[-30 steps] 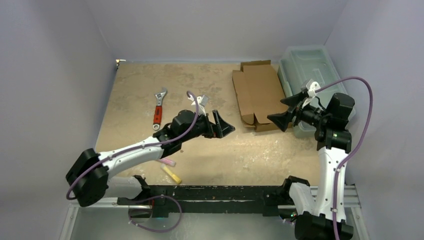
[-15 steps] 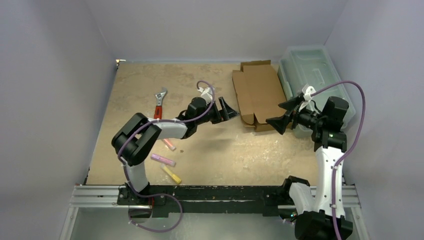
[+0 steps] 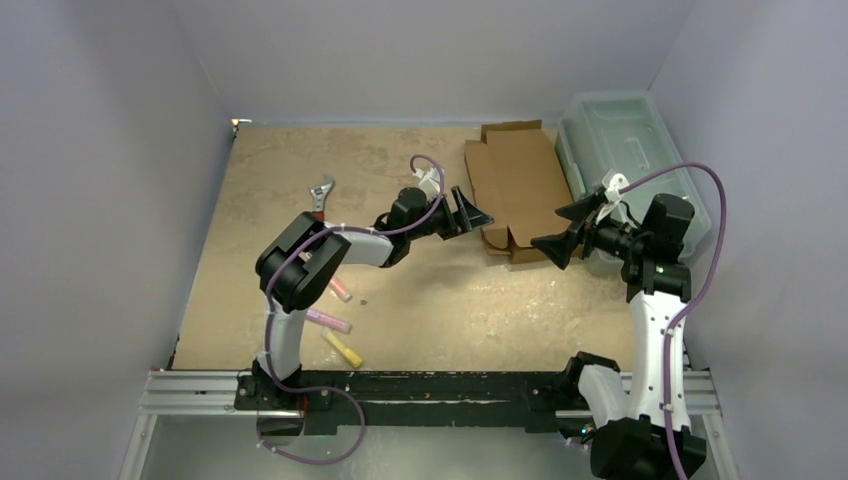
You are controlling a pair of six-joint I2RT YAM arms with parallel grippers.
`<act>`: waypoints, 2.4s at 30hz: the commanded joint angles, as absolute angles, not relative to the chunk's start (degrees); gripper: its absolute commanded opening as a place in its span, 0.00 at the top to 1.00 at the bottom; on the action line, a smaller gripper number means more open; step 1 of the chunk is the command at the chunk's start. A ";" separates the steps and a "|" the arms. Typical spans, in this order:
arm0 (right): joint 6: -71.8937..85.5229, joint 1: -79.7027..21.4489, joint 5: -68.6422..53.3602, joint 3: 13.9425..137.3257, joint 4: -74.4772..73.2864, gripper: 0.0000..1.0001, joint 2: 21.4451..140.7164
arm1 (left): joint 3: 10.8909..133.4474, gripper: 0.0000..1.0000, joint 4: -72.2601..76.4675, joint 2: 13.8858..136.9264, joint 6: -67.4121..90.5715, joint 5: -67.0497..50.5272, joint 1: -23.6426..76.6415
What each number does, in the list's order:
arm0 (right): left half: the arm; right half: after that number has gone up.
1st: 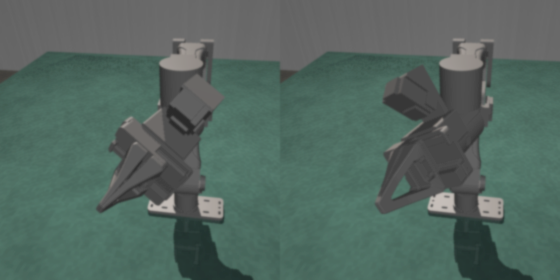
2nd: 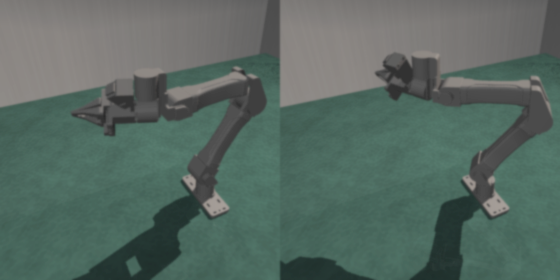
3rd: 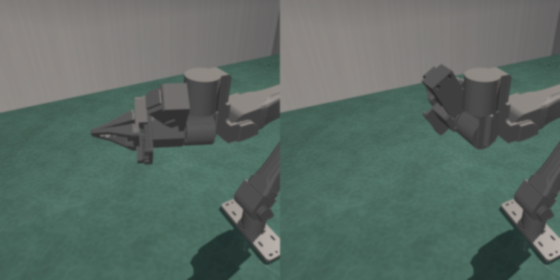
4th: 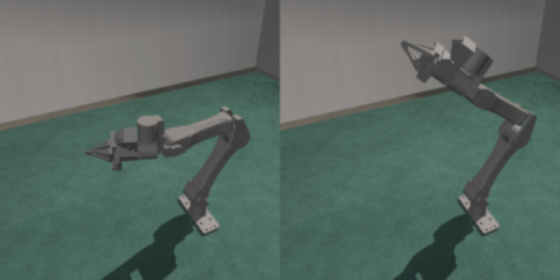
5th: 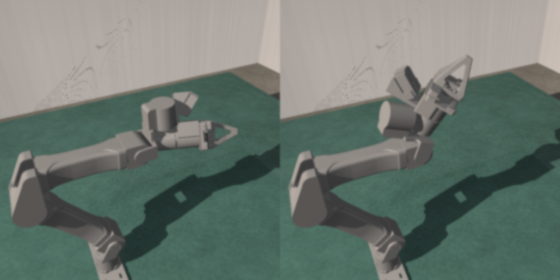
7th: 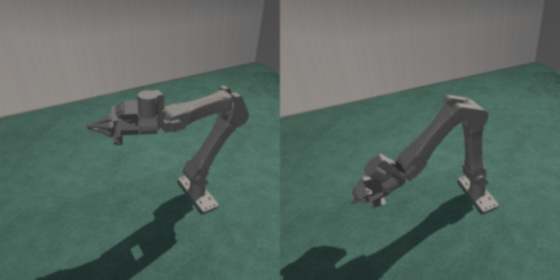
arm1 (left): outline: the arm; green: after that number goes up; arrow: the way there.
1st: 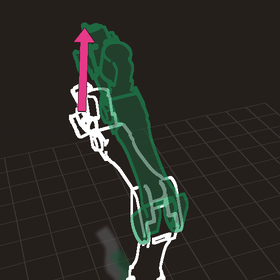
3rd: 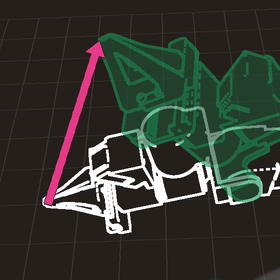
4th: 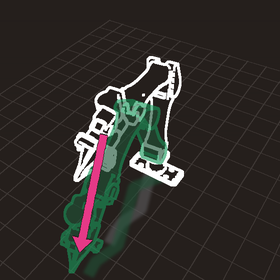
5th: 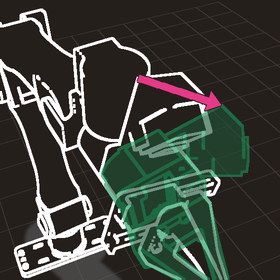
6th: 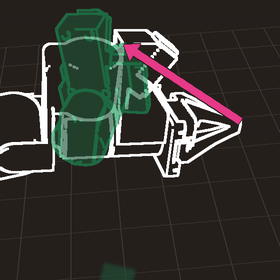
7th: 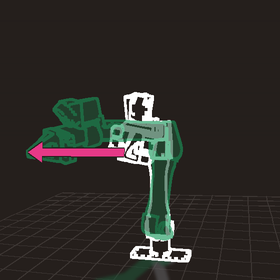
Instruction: Fold the paper box
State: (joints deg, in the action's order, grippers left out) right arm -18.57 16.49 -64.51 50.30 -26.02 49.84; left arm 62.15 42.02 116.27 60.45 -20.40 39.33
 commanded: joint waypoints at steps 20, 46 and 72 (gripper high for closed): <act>-19.85 15.81 -66.88 49.53 -24.11 0.01 50.07 | 73.38 0.27 39.21 123.31 64.62 -13.05 38.80; -20.71 15.26 -67.06 49.66 -24.95 0.01 50.09 | 82.31 0.50 39.82 130.40 66.18 -12.87 37.09; -53.69 -7.33 -51.46 69.18 -49.34 0.01 69.08 | 51.98 1.00 12.32 80.64 81.10 19.65 38.76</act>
